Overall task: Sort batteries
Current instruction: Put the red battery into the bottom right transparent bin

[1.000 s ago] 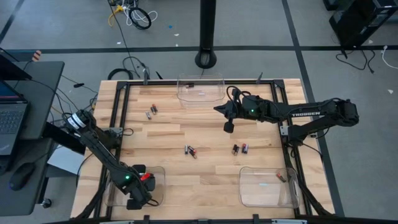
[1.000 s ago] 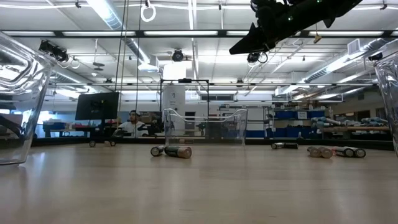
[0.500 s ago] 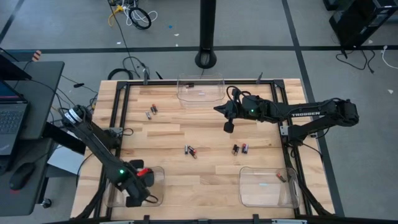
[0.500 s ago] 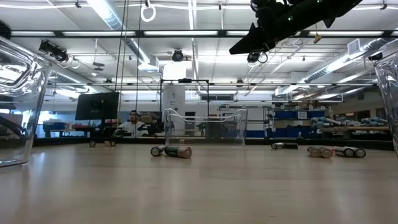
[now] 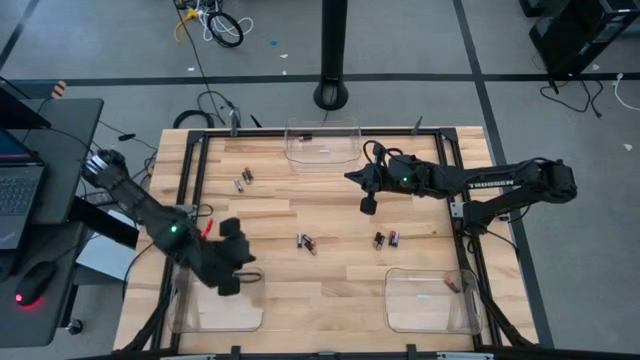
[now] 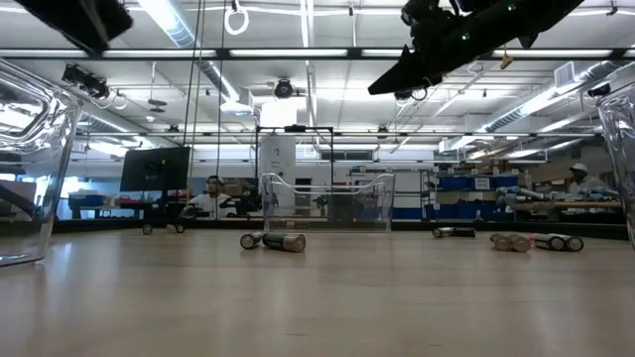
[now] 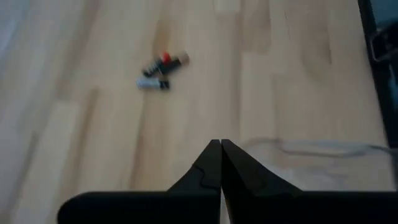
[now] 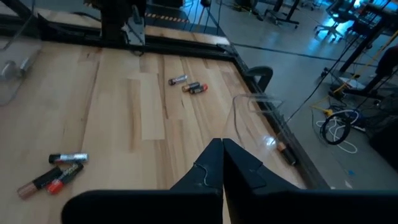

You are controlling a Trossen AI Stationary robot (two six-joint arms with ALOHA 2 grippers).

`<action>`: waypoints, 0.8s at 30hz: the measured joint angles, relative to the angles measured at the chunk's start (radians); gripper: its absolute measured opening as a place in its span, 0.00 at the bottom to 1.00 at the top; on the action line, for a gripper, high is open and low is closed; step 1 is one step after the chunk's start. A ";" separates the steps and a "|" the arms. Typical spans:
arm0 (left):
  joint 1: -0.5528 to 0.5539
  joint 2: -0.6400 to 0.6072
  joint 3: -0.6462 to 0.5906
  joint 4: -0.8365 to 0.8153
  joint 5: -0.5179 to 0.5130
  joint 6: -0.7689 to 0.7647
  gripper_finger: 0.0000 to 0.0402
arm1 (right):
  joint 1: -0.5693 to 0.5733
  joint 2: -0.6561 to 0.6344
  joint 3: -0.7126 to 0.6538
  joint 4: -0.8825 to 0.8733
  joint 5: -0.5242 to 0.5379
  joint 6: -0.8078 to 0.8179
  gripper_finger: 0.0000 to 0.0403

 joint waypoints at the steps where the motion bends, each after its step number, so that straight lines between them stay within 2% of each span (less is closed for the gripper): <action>1: 0.020 -0.015 -0.025 0.041 -0.006 0.045 0.02 | 0.000 0.001 -0.014 0.019 -0.001 0.004 0.02; 7: 0.166 -0.092 -0.180 0.367 -0.008 0.382 0.01 | -0.001 0.002 -0.090 0.130 -0.036 0.057 0.02; 9: 0.221 -0.114 -0.233 0.502 0.031 0.503 0.01 | -0.001 0.002 -0.106 0.146 -0.076 0.078 0.02; 12: 0.322 -0.137 -0.299 0.677 0.146 0.625 0.01 | -0.001 0.002 -0.118 0.147 -0.115 0.118 0.02; 18: 0.509 -0.140 -0.368 0.885 0.337 0.734 0.01 | -0.001 0.014 -0.134 0.148 -0.117 0.160 0.05; 24: 0.630 -0.125 -0.408 1.009 0.365 0.768 0.01 | -0.001 0.065 -0.135 0.158 -0.117 0.159 0.05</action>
